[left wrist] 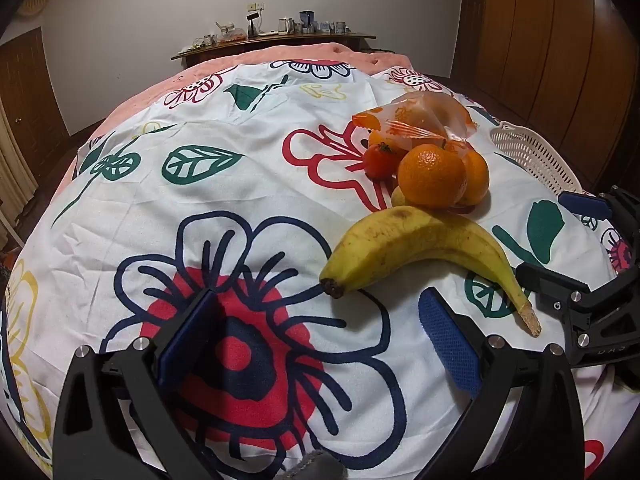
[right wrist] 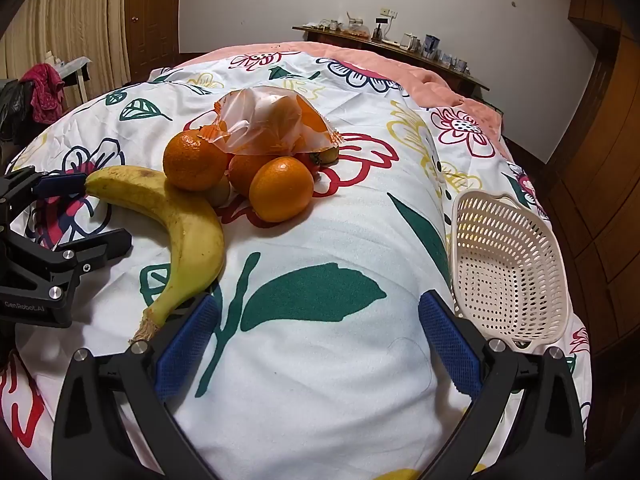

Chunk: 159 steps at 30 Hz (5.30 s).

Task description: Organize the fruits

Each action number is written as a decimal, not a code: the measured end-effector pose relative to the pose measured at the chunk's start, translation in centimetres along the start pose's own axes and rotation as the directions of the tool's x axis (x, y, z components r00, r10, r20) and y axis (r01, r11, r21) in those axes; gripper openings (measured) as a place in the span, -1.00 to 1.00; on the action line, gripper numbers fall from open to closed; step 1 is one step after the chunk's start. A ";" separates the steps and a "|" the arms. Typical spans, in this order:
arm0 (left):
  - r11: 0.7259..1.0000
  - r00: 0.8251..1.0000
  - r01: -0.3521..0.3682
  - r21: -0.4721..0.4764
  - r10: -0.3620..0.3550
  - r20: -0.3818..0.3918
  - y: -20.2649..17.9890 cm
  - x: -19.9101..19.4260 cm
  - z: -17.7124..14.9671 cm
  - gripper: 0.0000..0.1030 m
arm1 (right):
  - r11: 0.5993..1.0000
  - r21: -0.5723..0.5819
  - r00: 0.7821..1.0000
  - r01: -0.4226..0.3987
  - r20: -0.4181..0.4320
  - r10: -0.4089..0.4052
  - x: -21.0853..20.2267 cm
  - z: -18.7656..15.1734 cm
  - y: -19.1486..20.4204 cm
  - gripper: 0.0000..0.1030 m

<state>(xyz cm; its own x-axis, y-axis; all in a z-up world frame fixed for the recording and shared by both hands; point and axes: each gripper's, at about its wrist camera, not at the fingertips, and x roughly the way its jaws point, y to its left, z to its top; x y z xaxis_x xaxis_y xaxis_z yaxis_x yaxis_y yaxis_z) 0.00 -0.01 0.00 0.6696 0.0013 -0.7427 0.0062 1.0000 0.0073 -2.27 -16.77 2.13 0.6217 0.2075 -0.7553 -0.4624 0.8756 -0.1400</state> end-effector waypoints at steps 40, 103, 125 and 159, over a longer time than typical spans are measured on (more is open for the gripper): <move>1.000 1.000 0.000 0.000 0.000 -0.001 0.0 0.0 0.0 0.96 | 1.000 -0.001 1.000 0.001 0.001 -0.001 0.0 0.0 0.0 0.91; 1.000 1.000 0.002 -0.002 -0.002 -0.002 0.0 0.0 0.0 0.96 | 0.999 -0.009 0.996 -0.034 -0.081 0.033 0.4 1.0 -0.3 0.91; 0.992 0.994 0.109 -0.066 -0.107 0.035 2.1 -0.8 1.1 0.95 | 0.958 0.130 0.966 -0.255 0.002 0.257 -2.2 7.8 -2.6 0.91; 0.997 0.997 0.053 -0.060 -0.049 0.066 2.5 -1.7 2.6 0.95 | 0.932 0.208 0.946 -0.296 -0.075 0.317 6.0 12.4 -1.4 0.43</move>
<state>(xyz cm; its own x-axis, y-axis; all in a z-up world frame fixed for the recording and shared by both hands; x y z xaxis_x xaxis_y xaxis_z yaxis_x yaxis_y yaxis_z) 0.82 2.48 3.02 0.7159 -0.0479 -0.6966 -0.0034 0.9974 -0.0722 9.93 -11.40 5.74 0.3943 0.4408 -0.8064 -0.4832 0.8458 0.2260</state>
